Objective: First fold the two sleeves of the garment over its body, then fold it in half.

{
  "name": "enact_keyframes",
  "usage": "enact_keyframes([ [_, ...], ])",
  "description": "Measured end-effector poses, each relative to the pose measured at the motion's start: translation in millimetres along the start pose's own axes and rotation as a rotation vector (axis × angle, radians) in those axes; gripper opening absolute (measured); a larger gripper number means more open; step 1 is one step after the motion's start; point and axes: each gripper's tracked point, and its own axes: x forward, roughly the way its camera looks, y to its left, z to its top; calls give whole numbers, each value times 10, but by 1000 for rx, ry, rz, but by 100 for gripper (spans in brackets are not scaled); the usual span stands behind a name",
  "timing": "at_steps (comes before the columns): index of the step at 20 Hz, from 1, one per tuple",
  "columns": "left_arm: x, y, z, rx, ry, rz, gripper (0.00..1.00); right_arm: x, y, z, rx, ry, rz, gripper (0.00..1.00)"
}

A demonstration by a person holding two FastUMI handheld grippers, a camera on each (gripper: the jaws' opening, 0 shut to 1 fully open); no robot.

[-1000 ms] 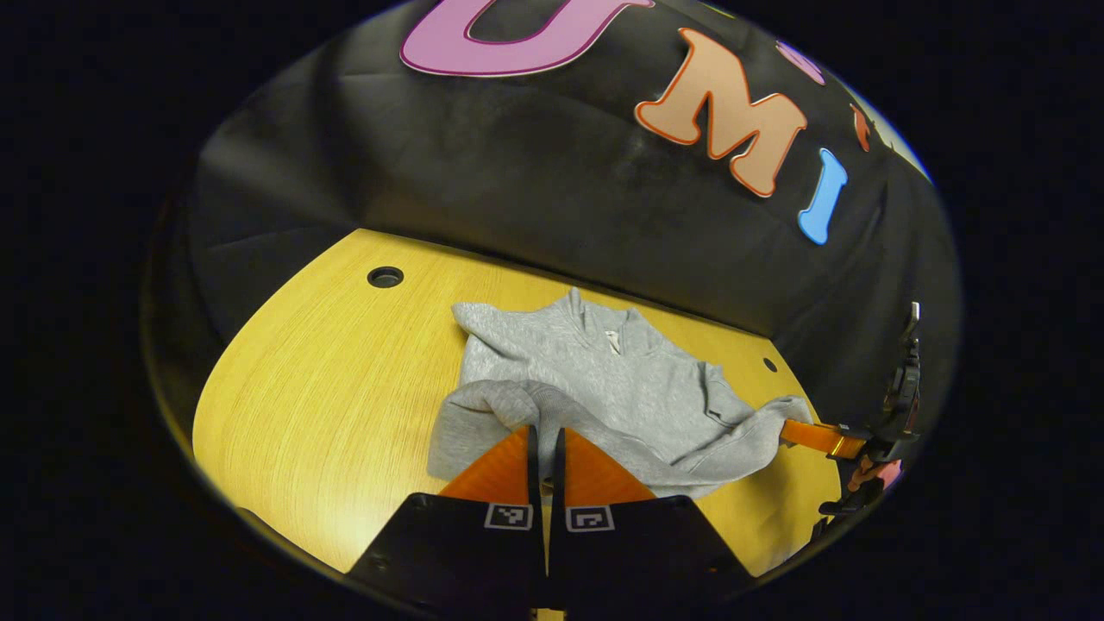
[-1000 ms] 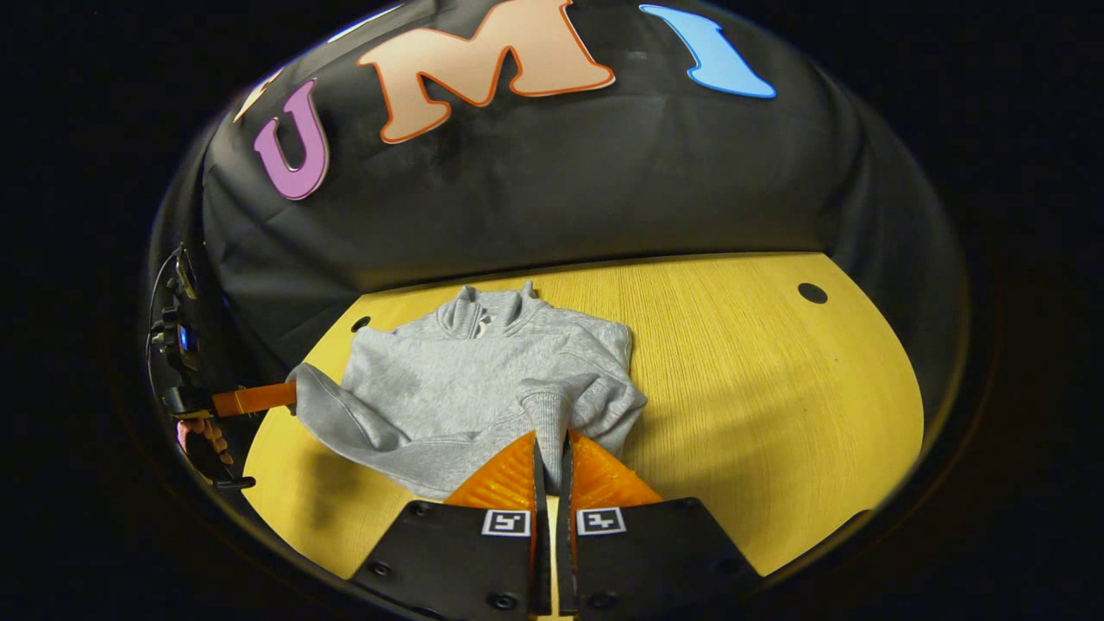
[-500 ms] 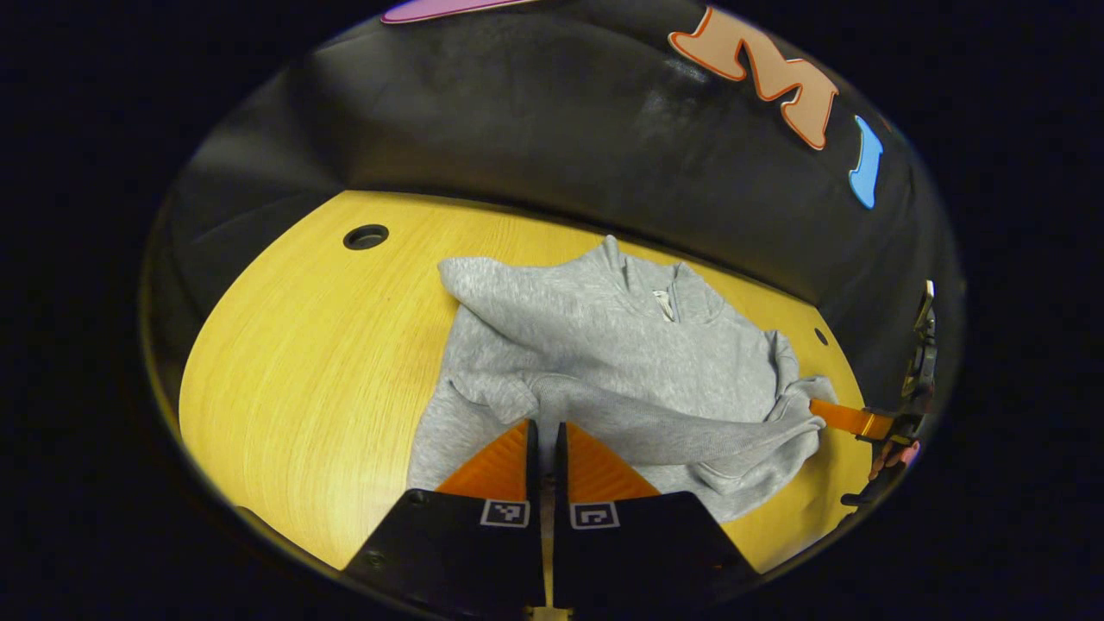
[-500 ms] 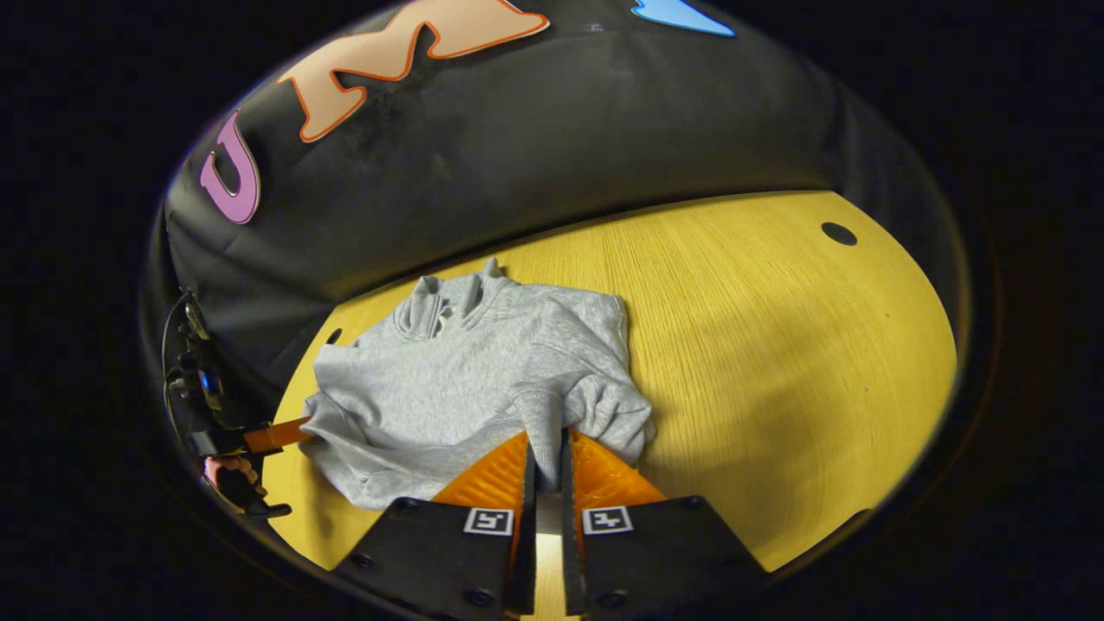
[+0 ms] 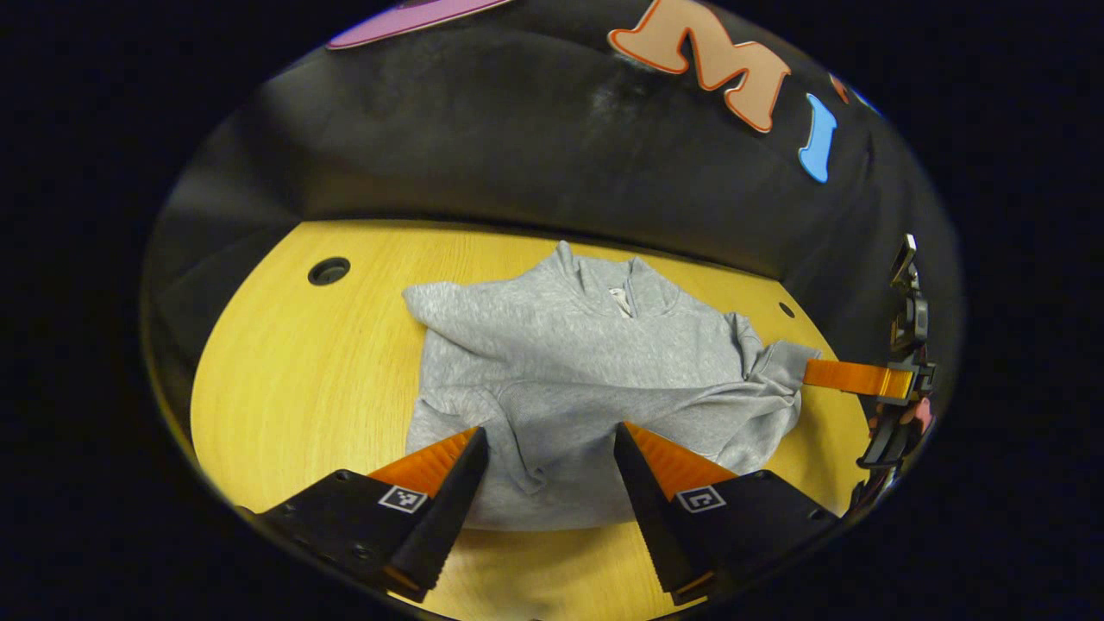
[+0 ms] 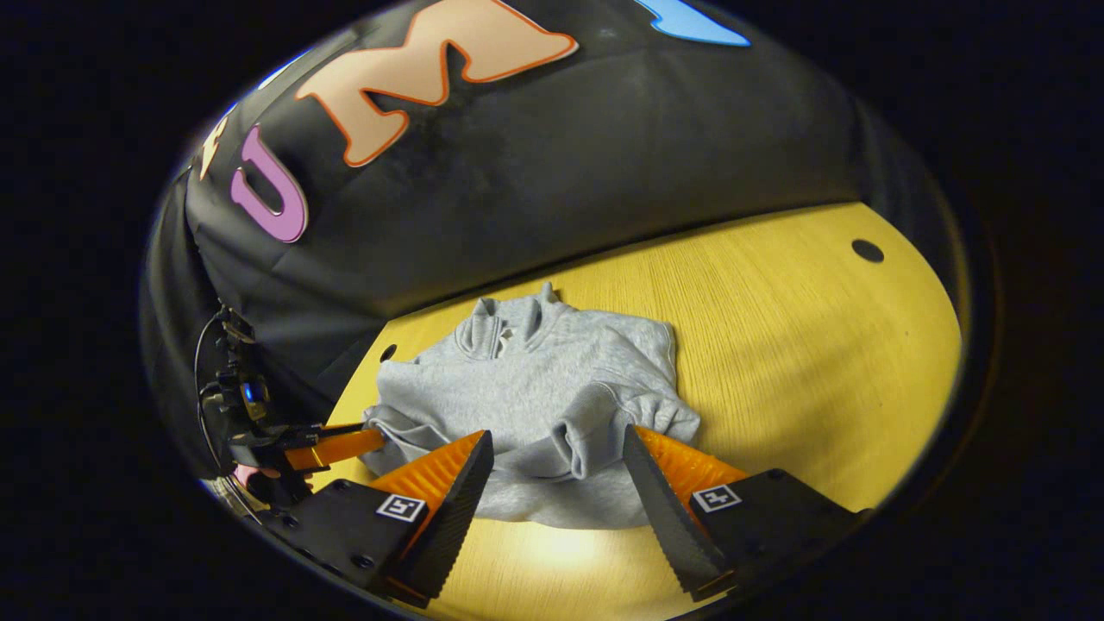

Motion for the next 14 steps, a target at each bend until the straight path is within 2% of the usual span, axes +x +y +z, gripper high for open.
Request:
enact_keyframes([
  [1, -62, -29, 100, 22, -26, -5, 93, -82, 49, 67, -16, -17, 7, 97],
  [6, -602, -237, 337, 103, -94, -60, 92, -593, 208, 168, -118, -74, -1, 96],
  [10, -1109, -375, 274, 61, -116, -104, 93, -1093, 396, 90, -262, -116, -34, 97],
  [11, -1247, -395, 249, 40, -126, -110, 93, -1208, 448, 68, -276, -129, -42, 96],
  [12, -1358, -405, 220, 17, -138, -113, 93, -1303, 535, 29, -281, -138, -37, 92],
  [13, -1475, -418, 172, 2, -145, -113, 93, -1390, 622, -23, -273, -143, -31, 97],
  [14, -1568, -412, 112, -6, -151, -107, 93, -1479, 705, -96, -262, -150, -19, 96],
])
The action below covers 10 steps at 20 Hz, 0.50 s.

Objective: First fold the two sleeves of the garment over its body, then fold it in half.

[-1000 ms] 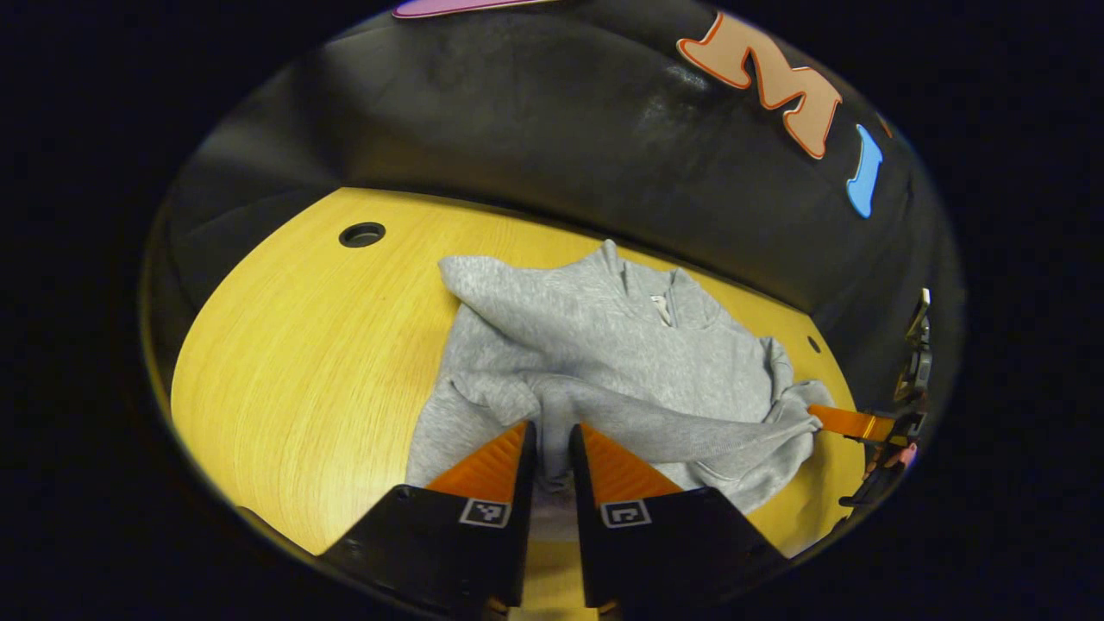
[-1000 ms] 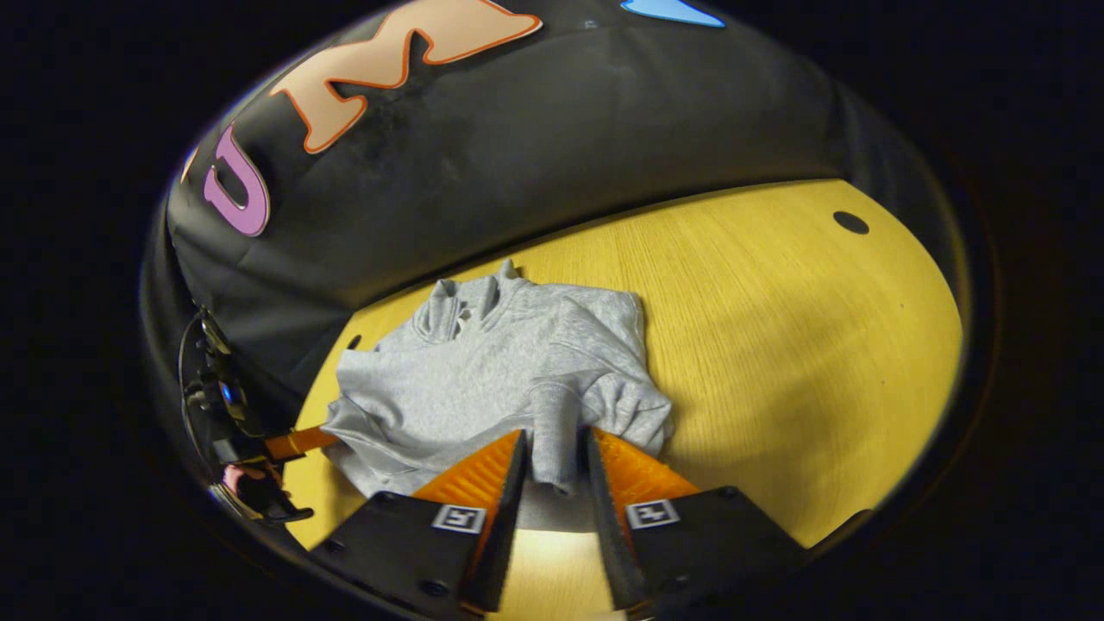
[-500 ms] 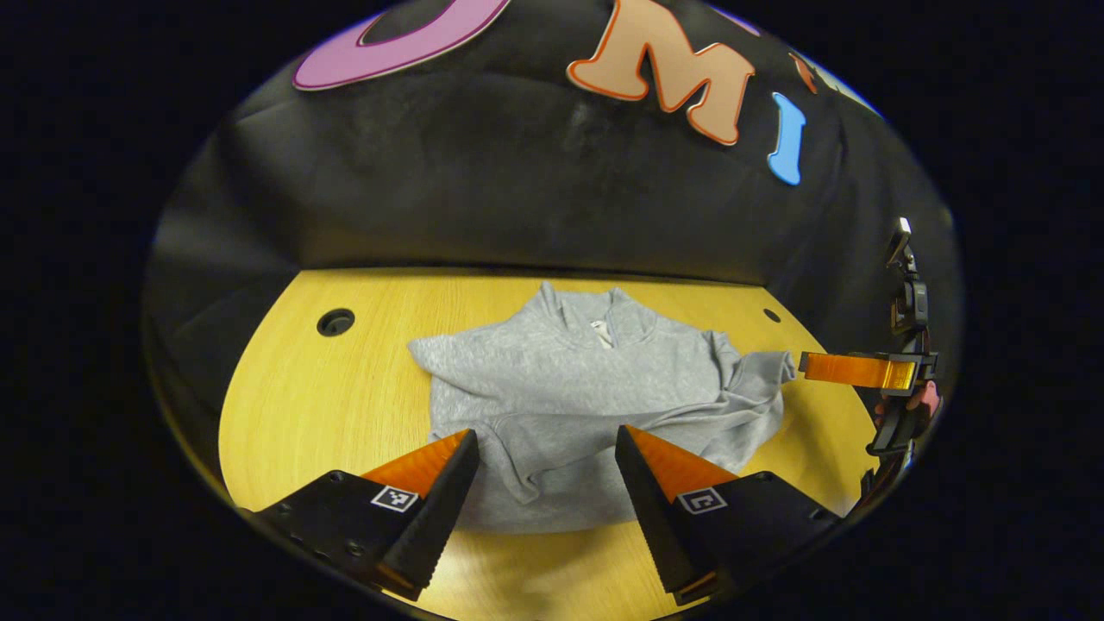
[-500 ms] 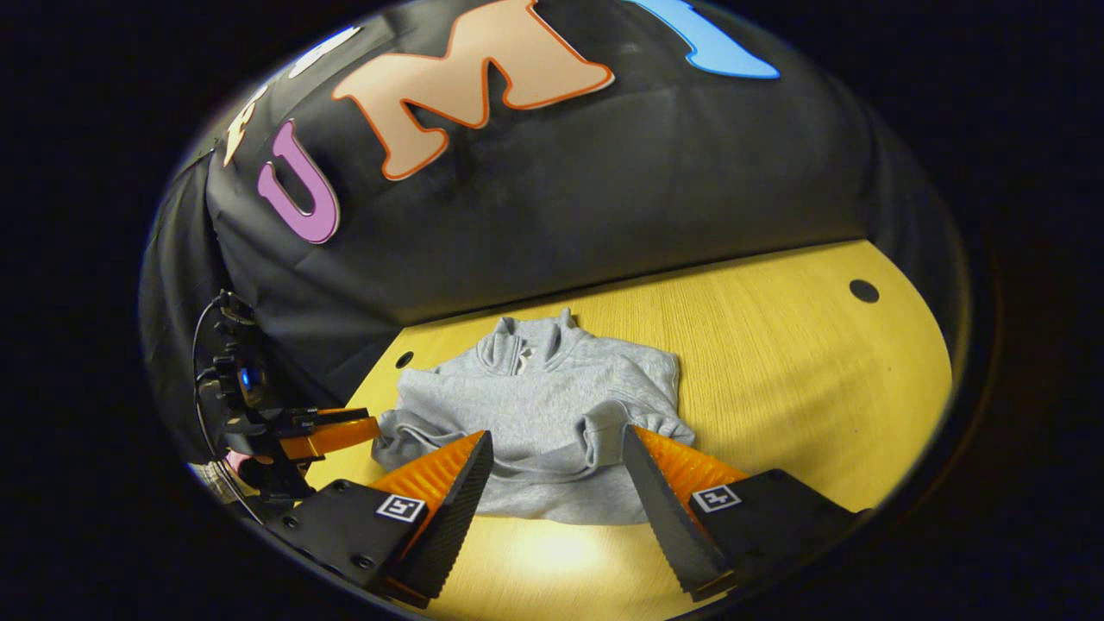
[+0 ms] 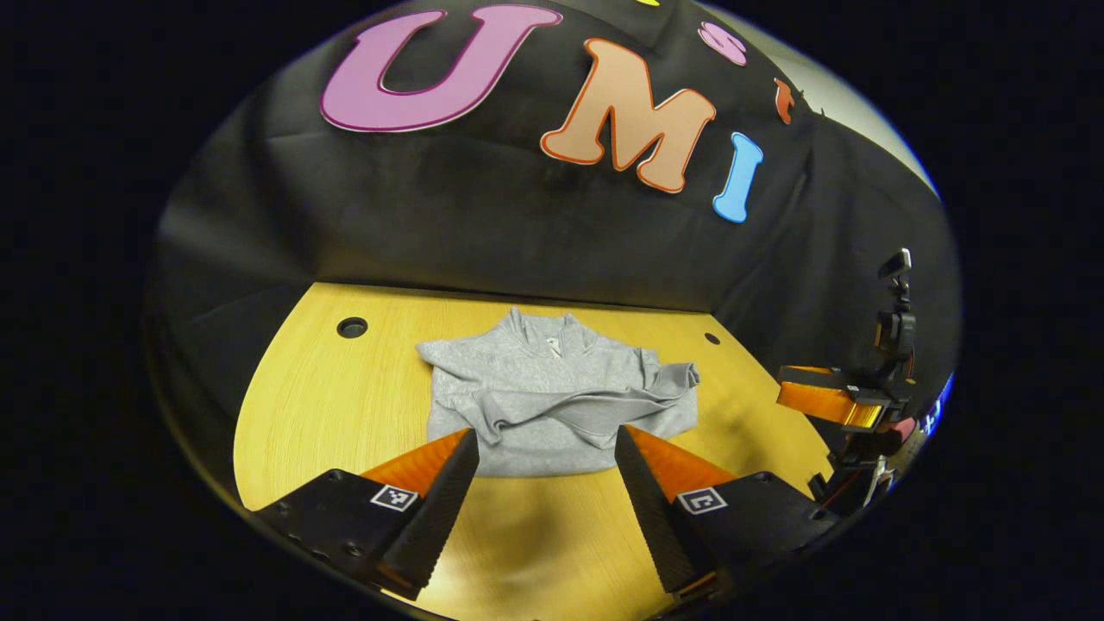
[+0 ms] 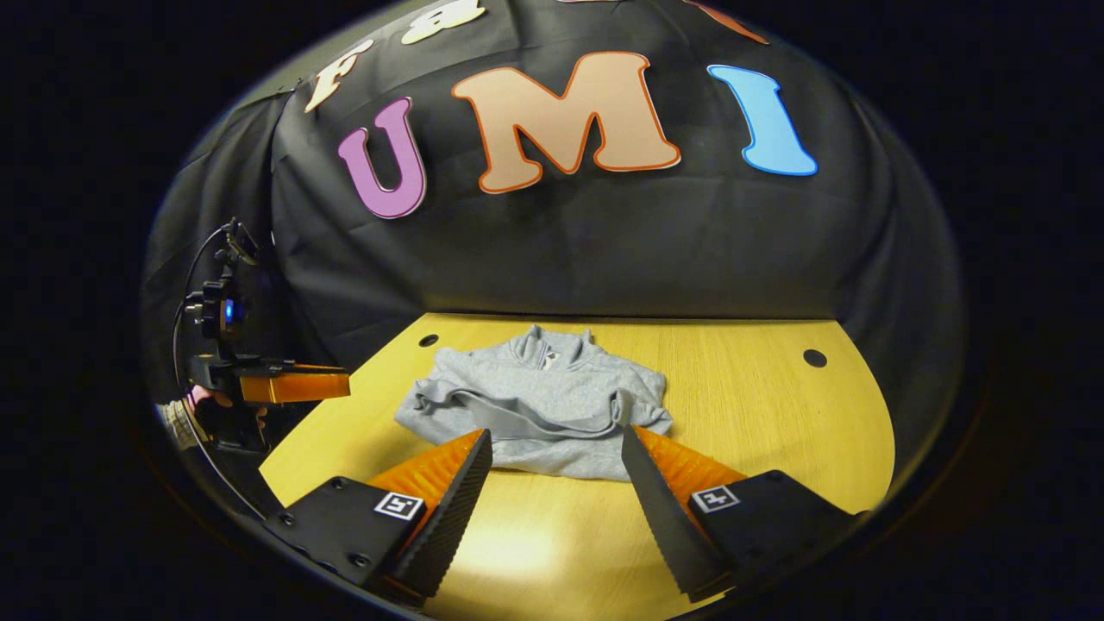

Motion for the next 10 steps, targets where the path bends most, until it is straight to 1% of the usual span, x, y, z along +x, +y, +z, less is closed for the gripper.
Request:
enact_keyframes([
  [3, -316, -71, -176, -7, -3, 12, 92, -280, 222, -52, 45, -21, 7, 96],
  [6, -545, -187, -385, -27, 8, 17, 93, -476, 281, -92, 98, -57, -24, 96],
  [7, -601, -227, -442, -36, 14, 16, 92, -538, 285, -100, 114, -67, -34, 92],
  [8, -633, -271, -491, -41, 20, 16, 93, -605, 289, -106, 128, -79, -50, 97],
  [10, -677, -330, -581, -34, 35, 24, 93, -720, 248, -121, 147, -100, -77, 97],
])
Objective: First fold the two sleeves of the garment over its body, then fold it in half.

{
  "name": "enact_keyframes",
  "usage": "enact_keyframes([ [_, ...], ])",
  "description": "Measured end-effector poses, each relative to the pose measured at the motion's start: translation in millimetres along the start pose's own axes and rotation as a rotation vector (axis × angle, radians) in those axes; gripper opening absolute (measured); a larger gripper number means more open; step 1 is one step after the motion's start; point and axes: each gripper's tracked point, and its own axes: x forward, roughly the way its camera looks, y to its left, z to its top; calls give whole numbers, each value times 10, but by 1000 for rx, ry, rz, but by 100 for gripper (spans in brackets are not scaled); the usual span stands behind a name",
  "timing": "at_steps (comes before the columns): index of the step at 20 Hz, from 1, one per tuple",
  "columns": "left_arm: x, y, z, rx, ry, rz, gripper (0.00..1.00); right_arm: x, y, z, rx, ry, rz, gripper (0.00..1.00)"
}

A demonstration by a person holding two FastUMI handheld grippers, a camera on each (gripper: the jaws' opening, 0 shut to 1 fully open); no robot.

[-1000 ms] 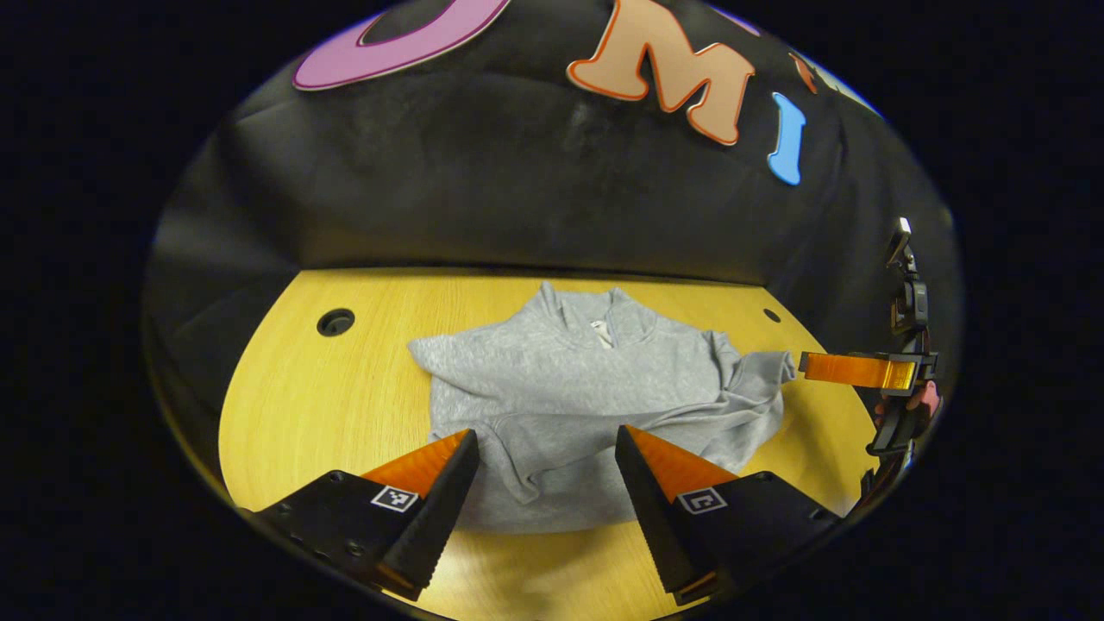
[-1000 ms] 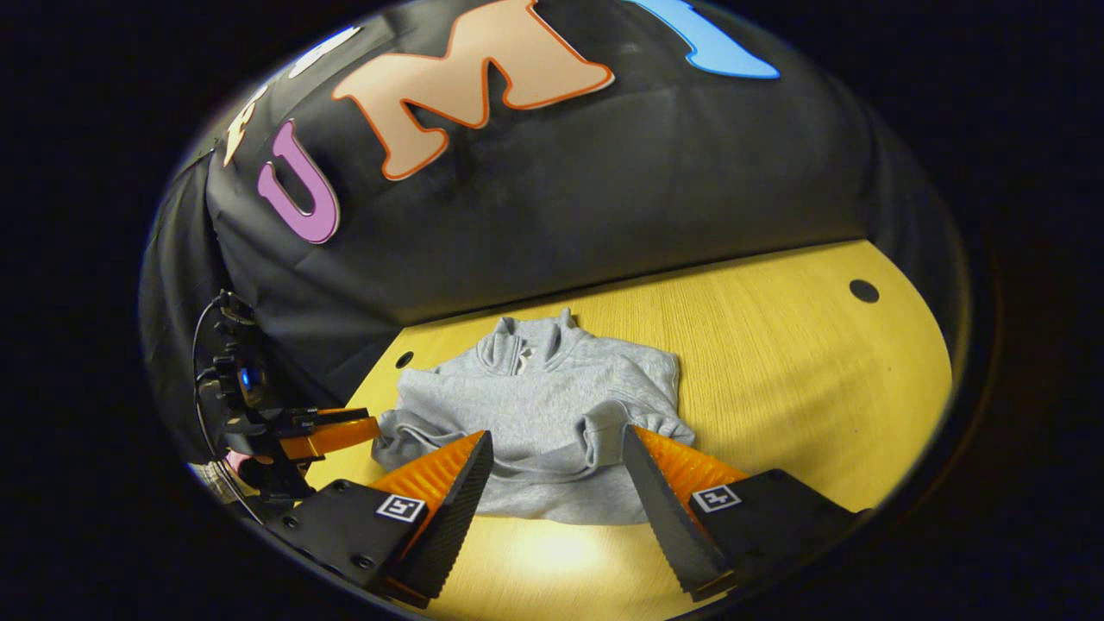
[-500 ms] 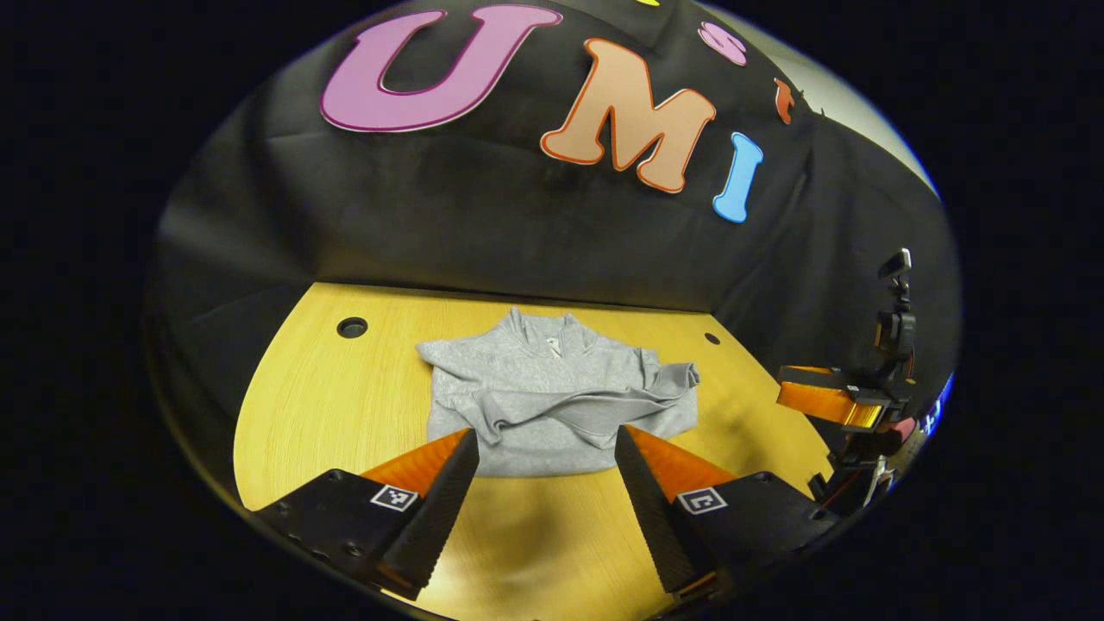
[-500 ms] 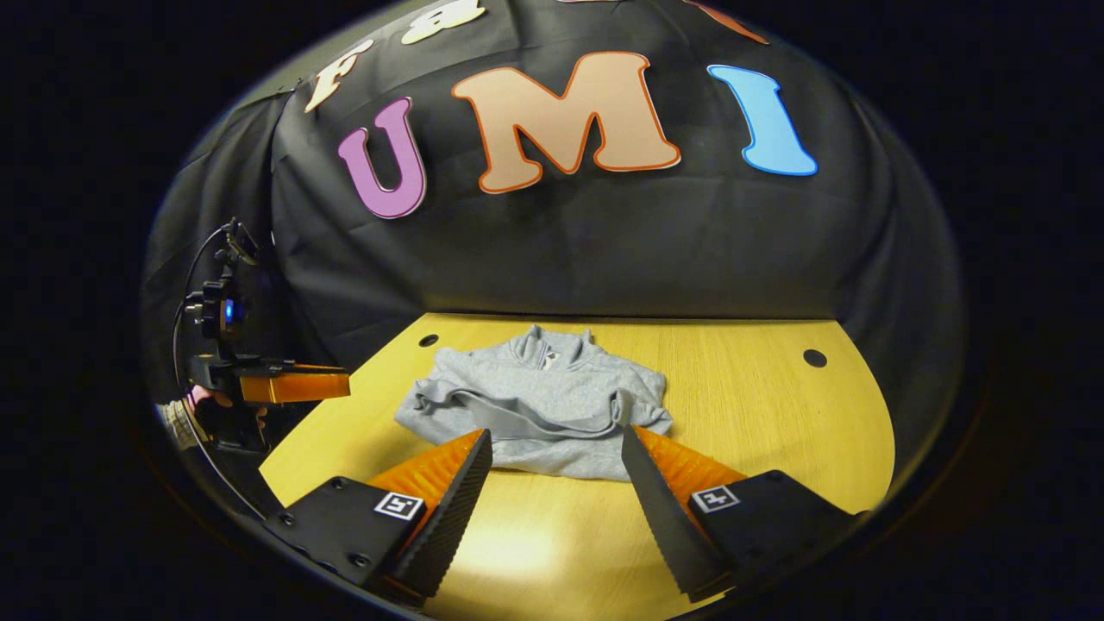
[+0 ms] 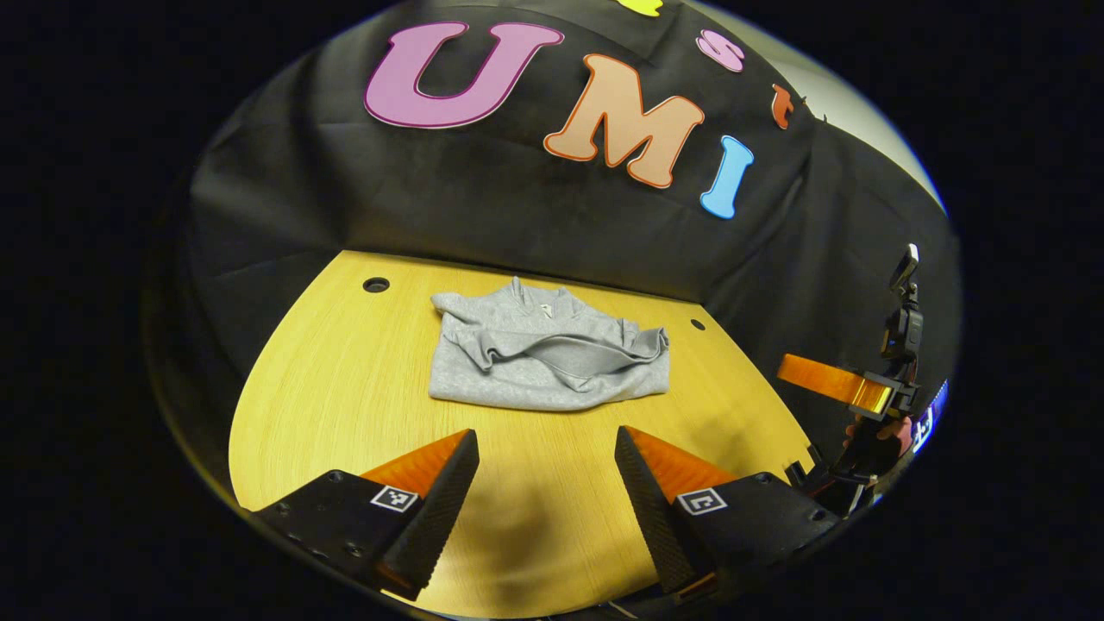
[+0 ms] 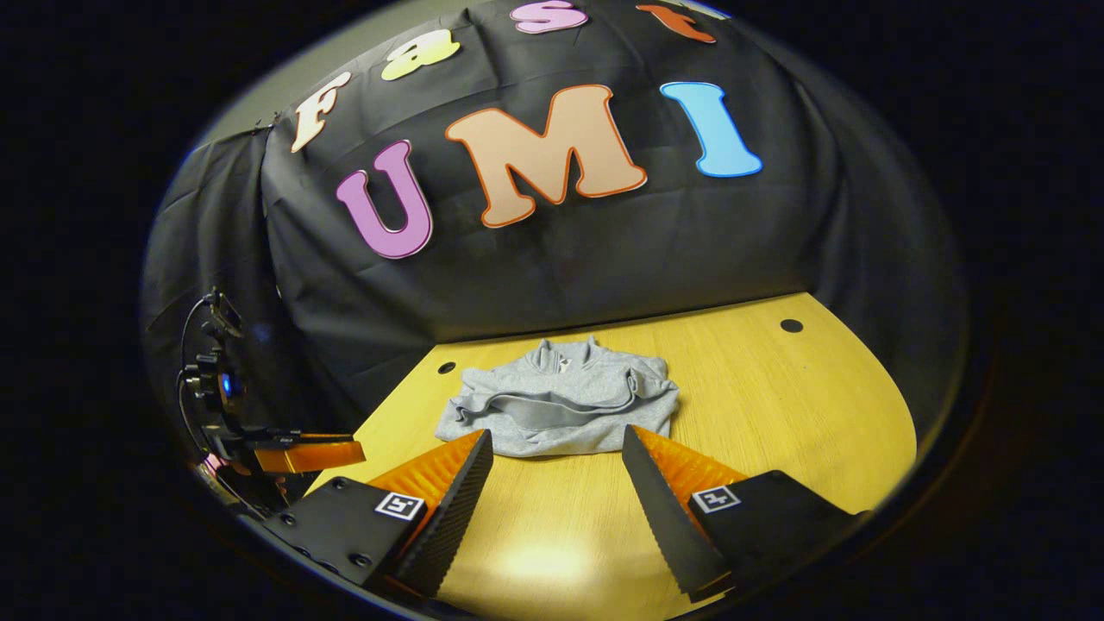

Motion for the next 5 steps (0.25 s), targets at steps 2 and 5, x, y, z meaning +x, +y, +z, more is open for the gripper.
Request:
enact_keyframes([
  [2, -24, -22, -20, 24, 7, 10, 93, -96, -52, -11, 8, -15, -21, 96],
  [5, -4, -143, -98, 5, 28, 8, 93, -208, -134, -64, 6, -24, -40, 96],
])
